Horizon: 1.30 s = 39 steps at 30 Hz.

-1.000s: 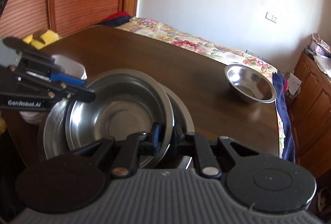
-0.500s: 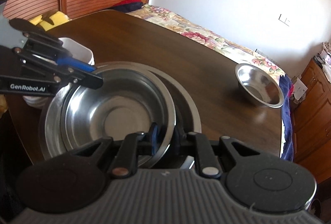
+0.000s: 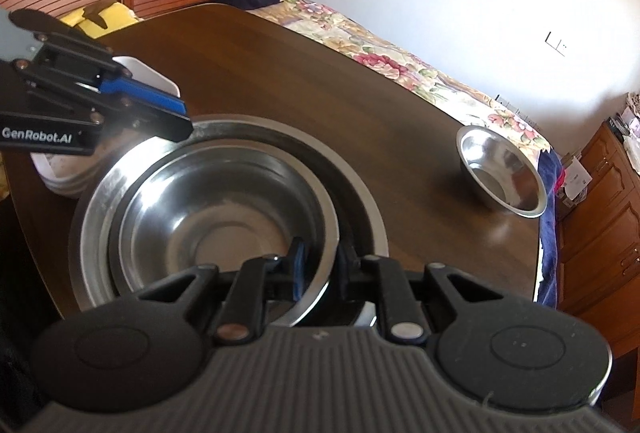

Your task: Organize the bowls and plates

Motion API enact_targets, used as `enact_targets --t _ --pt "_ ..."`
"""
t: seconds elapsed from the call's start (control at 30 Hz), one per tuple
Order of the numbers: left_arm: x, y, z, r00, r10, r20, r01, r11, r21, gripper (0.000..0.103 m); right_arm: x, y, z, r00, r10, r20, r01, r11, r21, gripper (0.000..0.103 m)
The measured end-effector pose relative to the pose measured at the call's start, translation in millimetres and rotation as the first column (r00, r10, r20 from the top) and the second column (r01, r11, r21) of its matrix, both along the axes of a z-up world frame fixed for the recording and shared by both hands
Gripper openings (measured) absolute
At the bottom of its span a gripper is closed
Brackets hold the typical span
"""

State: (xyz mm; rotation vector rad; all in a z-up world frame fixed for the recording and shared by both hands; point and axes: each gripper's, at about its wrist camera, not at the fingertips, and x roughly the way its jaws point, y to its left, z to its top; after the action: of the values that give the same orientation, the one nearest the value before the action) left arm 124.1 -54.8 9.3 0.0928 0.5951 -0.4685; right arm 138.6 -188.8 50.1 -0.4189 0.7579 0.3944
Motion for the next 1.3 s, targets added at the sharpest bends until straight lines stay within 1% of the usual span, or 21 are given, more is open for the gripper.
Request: enact_targets --t 0.17,0.4,0.6,0.83,0.87,0.9,0.93,0.97,1.0,1.1,1.23,1.3 --pt "0.2 0.0 0.4 1.0 0.001 0.001 -0.001 1.0 0.001 0.013 0.2 -7.1 2.2 0.999 -0.027 0.017 0.026 0.998 0.052 0.021" --pt "3.1 -2.9 2.3 1.0 -0.002 0.005 0.002 1.0 0.004 0.013 -1.3 -20.2 12.9 0.993 -0.081 0.092 0.067 0.987 0.146 0.021" --pt "13.4 -9.1 8.6 1.0 -0.002 0.018 0.002 1.0 0.016 0.014 7.5 -45.0 20.6 0.97 -0.17 0.173 0.128 0.965 0.23 0.021" --pt "36.4 -24.0 18.4 0.999 0.001 0.033 -0.002 0.999 0.039 0.017 29.2 -81.3 21.5 0.943 -0.251 0.217 0.181 0.937 0.298 0.024" --pt "40.0 -26.7 19.9 0.999 -0.001 0.035 0.0 0.999 0.041 0.017 31.8 -85.3 20.5 0.941 -0.256 0.223 0.183 0.936 0.301 0.024" --pt "43.8 -29.9 21.6 0.999 -0.003 0.038 0.001 0.999 0.043 0.02 34.2 -89.2 19.5 0.937 -0.262 0.23 0.187 0.935 0.302 0.028" --pt "47.1 -33.3 23.5 0.999 -0.004 0.041 0.002 0.999 0.045 0.021 36.9 -93.4 18.4 0.933 -0.27 0.239 0.192 0.933 0.305 0.032" --pt "51.1 -36.7 25.1 0.999 -0.005 0.045 0.003 0.999 0.046 0.024 40.6 -98.5 17.2 0.927 -0.28 0.248 0.198 0.93 0.31 0.04" --pt "55.4 -40.5 26.6 0.999 -0.007 0.048 0.004 0.999 0.048 0.026 43.8 -102.1 15.3 0.924 -0.288 0.251 0.204 0.927 0.314 0.043" --pt "69.5 -49.7 30.3 0.999 -0.012 0.048 0.009 0.999 0.049 0.028 57.1 -114.0 8.8 0.916 -0.317 0.247 0.228 0.916 0.331 0.043" --pt "87.8 -61.1 33.6 0.999 -0.014 0.036 0.013 0.999 0.039 0.03 74.3 -126.6 -1.7 0.905 -0.35 0.244 0.262 0.907 0.33 0.043" --pt "96.5 -66.6 34.6 0.999 -0.019 0.035 0.018 0.999 0.041 0.034 77.4 -131.8 -5.6 0.902 -0.361 0.235 0.273 0.901 0.336 0.043"
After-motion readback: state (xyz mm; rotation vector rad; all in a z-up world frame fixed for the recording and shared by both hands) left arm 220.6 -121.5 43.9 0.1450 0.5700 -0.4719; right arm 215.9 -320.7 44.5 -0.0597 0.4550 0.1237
